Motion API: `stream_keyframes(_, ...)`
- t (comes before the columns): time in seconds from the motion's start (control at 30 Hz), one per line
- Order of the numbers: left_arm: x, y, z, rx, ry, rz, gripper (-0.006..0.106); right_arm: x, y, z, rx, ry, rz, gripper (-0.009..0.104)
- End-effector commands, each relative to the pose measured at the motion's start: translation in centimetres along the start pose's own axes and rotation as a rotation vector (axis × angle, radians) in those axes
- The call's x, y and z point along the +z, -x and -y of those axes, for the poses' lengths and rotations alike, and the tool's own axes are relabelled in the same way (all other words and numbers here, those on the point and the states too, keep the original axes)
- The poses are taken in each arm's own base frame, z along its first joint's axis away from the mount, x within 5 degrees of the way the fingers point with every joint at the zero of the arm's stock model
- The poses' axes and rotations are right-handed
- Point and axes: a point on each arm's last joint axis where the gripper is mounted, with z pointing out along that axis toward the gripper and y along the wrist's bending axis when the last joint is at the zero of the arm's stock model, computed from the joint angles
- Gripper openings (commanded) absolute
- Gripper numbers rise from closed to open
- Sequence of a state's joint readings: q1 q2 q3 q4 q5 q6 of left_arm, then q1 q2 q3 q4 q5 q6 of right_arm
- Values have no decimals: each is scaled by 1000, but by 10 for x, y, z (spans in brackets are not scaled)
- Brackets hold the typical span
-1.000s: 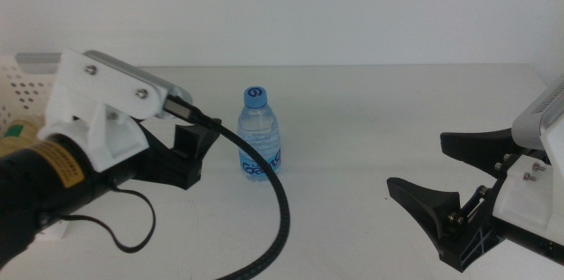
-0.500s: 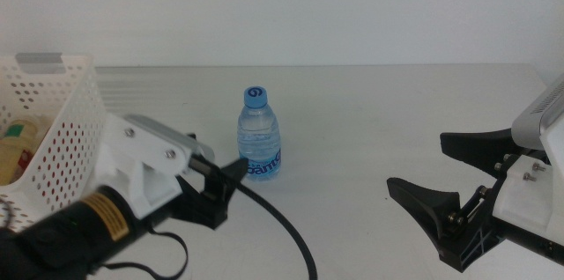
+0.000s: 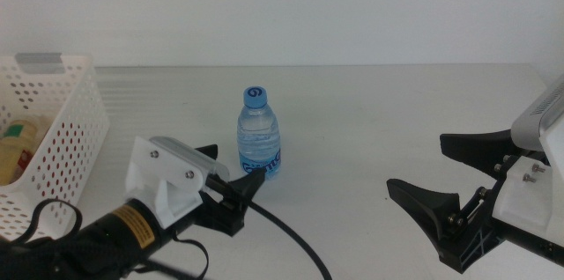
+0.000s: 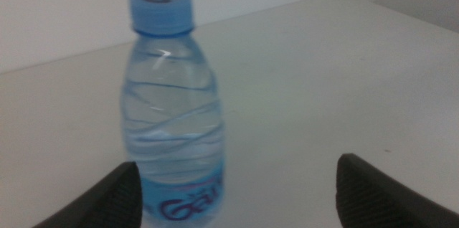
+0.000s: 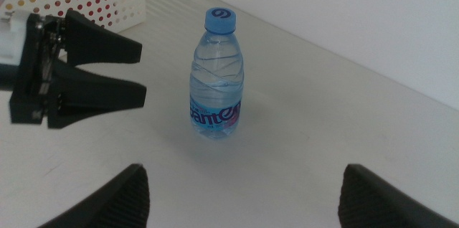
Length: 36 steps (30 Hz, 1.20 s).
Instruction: Use arms to grab the bottles and put them into the dustbin to the left of the table.
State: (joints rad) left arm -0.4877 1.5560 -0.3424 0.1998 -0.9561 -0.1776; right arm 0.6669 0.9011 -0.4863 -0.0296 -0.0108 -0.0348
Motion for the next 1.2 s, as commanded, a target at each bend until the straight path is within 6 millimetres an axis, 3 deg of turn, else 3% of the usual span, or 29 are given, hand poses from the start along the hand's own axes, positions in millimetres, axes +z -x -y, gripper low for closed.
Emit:
stream_keyframes(0.0,2,21,-4,-12,12,147,87,-3,16,1,-17,-6,103,87)
stream_keyframes(0.3,14,32,-19,-42,35,183,87,-3,16,1,-17,-6,103,87)
stream_keyframes(1.17,110,17,-44,-54,-67,148,87,-3,16,1,-17,-6,103,87)
